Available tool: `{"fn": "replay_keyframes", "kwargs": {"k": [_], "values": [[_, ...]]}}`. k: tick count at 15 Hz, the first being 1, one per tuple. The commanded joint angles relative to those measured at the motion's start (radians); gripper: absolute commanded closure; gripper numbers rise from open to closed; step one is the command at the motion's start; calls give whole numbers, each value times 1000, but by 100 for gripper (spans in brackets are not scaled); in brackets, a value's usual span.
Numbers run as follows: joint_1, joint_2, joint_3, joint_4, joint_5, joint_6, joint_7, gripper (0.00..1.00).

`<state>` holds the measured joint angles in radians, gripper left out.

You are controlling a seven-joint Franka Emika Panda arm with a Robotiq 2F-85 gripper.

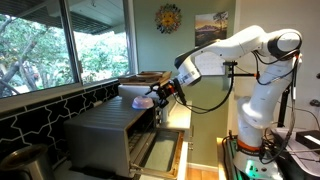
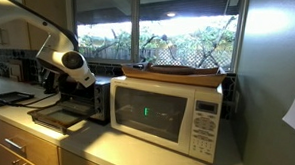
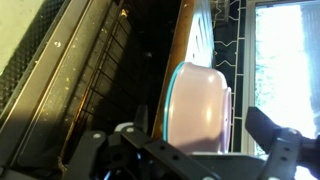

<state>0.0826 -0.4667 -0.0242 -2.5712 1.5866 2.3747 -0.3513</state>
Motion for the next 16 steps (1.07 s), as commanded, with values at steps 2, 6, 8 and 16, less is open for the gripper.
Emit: {"fn": "replay_keyframes", "kwargs": {"k": [2, 6, 8, 16], "values": [[-47, 37, 42, 1, 103, -12, -68, 0], [-65, 52, 54, 3, 161, -20, -99, 44], [-74, 46, 55, -1, 170, -31, -101, 51], [-105, 12, 51, -22, 115, -79, -53, 43]]}}
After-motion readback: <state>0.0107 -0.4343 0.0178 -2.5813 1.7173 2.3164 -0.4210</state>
